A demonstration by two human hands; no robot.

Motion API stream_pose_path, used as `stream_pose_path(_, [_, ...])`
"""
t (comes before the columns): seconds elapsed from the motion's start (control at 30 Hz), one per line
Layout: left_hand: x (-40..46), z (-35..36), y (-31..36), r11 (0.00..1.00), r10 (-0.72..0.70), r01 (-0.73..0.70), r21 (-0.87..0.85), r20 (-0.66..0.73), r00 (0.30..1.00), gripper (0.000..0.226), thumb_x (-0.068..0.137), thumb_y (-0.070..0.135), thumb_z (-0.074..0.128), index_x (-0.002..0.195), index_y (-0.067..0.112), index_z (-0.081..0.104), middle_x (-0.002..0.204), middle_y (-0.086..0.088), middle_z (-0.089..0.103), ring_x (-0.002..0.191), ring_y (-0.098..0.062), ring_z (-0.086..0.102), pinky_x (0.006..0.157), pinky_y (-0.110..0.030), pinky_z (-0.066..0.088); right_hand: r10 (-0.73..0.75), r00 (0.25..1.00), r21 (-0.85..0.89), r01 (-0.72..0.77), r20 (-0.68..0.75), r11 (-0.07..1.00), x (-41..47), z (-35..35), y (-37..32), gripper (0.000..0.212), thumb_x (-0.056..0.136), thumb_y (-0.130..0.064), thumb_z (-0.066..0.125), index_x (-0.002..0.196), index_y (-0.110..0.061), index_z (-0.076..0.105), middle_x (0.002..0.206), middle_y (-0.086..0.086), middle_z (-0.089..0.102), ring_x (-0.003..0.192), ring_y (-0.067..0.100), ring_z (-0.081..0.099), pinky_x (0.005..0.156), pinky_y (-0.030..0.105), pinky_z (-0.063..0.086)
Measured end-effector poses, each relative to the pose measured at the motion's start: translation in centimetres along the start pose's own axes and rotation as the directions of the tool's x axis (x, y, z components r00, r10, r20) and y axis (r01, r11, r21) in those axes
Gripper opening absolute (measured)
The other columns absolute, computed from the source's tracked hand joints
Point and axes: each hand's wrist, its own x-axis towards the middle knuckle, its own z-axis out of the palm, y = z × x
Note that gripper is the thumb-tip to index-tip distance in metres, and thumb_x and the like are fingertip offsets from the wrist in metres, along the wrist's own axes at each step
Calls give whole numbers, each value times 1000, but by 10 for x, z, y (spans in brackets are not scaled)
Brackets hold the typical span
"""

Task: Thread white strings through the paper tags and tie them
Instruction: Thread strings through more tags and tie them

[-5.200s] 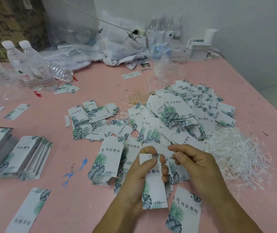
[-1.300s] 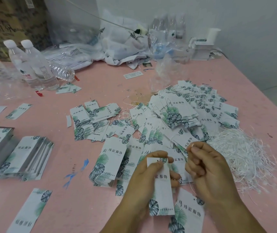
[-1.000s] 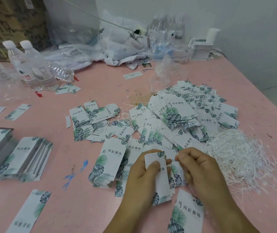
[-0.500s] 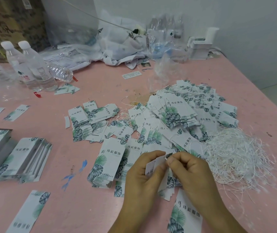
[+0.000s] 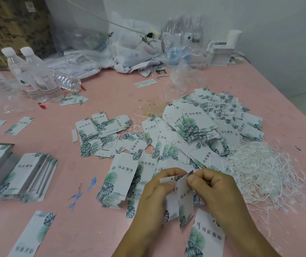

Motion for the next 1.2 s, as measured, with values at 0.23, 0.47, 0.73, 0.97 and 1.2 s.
stream_pose_path(0.23, [0, 1, 6, 998, 35, -36, 49, 31, 999, 24, 81, 21, 76, 104, 22, 70, 85, -6, 71, 71, -20, 65, 60, -29, 52, 65, 995, -15, -64, 71, 998, 2, -6, 0, 19, 86, -18, 69, 69, -23, 73, 55, -5, 65, 50, 5, 58, 52, 22, 52])
stream_pose_path(0.47, [0, 0, 7, 988, 95, -93, 125, -9, 995, 30, 70, 30, 83, 99, 24, 74, 89, -8, 74, 76, -20, 68, 67, -33, 55, 88, 985, -19, -87, 151, 996, 4, -14, 1, 20, 85, -21, 70, 66, -17, 72, 43, -9, 51, 37, -1, 41, 40, 9, 32])
stream_pose_path(0.73, [-1, -2, 6, 972, 148, -144, 183, -7, 989, 26, 71, 30, 82, 96, 27, 77, 87, -3, 75, 77, -12, 70, 68, -26, 55, 92, 979, -68, -81, 182, 994, 5, -16, 2, 23, 82, -24, 71, 60, -16, 69, 37, -10, 42, 33, 2, 32, 39, 12, 28])
stream_pose_path(0.97, [1, -7, 3, 957, 147, -134, 259, -30, 989, 27, 72, 37, 80, 97, 29, 77, 89, 0, 76, 79, -12, 69, 70, -28, 53, 73, 968, -72, -57, 241, 996, 5, -16, 6, 22, 79, -29, 72, 58, -22, 68, 41, -11, 49, 36, -1, 38, 41, 9, 29])
stream_pose_path(1.2, [6, -11, 4, 997, 68, -65, 31, -92, 993, 30, 60, 25, 88, 88, 20, 76, 76, -8, 74, 63, -19, 65, 55, -29, 53, 185, 932, 190, -251, 312, 949, 9, -20, 16, 28, 78, -38, 75, 80, -10, 72, 52, 2, 48, 39, 8, 37, 38, 18, 31])
